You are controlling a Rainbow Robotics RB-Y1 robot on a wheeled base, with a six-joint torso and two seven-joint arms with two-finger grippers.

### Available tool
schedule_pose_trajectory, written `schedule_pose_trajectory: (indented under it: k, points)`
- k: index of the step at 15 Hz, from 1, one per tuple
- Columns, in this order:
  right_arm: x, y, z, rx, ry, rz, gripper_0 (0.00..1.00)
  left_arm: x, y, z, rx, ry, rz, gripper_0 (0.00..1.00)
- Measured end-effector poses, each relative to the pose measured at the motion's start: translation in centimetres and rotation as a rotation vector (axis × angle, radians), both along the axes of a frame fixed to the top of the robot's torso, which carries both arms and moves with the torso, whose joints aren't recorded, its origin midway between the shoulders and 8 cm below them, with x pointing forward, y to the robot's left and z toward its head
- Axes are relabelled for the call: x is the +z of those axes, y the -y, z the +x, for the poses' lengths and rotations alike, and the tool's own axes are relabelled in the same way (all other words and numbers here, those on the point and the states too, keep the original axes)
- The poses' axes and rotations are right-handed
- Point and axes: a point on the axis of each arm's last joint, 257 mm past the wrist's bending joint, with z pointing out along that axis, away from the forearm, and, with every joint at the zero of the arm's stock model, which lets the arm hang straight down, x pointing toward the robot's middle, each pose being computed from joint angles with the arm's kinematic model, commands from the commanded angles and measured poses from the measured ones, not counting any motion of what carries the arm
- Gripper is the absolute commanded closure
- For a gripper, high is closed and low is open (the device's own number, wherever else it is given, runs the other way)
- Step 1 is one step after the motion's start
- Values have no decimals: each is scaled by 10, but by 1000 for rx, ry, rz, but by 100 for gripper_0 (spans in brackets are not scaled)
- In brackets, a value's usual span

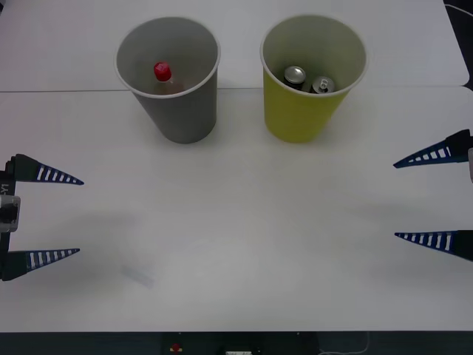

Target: Put the can into the green bin and the plastic bottle into the gray bin

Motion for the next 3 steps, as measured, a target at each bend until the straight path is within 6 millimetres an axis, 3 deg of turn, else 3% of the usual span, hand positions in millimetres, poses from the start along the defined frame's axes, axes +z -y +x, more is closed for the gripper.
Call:
schedule_pose_trajectory:
  k: [3]
  points:
    - [0, 1, 1, -5, -2, 3, 0, 0, 0, 0, 0, 0, 0, 0]
